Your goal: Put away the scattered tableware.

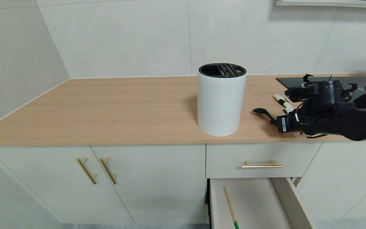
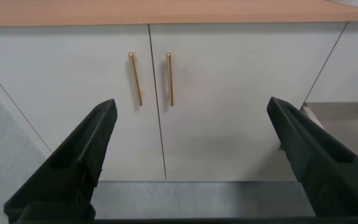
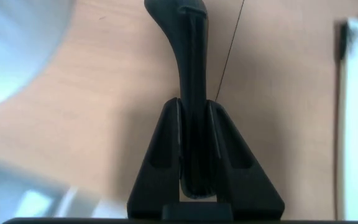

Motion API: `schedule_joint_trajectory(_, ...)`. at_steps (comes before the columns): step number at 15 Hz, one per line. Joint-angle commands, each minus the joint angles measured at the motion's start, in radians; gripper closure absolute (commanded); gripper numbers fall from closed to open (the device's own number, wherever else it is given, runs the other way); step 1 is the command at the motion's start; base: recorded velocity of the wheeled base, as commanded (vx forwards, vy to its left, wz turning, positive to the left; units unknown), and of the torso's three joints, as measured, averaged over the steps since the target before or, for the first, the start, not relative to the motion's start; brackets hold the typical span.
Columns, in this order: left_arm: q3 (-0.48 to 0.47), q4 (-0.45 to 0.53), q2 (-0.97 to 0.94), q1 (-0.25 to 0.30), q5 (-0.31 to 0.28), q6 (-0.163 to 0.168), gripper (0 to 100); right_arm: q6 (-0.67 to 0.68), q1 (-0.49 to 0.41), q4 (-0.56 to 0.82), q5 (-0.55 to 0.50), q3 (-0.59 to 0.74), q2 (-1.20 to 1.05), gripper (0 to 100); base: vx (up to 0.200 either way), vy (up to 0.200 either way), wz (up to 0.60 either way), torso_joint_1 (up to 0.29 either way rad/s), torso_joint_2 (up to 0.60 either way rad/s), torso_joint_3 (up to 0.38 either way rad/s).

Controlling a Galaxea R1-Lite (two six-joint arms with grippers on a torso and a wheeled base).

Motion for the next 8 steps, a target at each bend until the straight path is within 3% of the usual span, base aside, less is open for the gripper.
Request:
schedule_joint_trajectory(1,0.0,-0.001,0.002,0.0,0.0,0.0,0,0.05,0.036,0.115,-0.03,-0.006,-0.142,100,0.0,0.0,0.0,0.0,0.0,0.0)
schedule_joint_trajectory(3,0.0,-0.001,0.002,0.0,0.0,0.0,0,0.112,0.091,0.289,-0.085,0.0,-0.241,100,0.0,0.0,0.0,0.0,0.0,0.0)
schedule_joint_trajectory(5,0.0,-0.001,0.002,0.0,0.0,0.0,0,0.194,0.127,0.364,-0.116,0.006,-0.3,100,0.0,0.0,0.0,0.0,0.0,0.0)
schedule_joint_trajectory(8,0.0,-0.001,0.0,0.0,0.0,0.0,0,0.227,0.16,0.381,-0.147,0.143,-0.426,100,0.0,0.0,0.0,0.0,0.0,0.0)
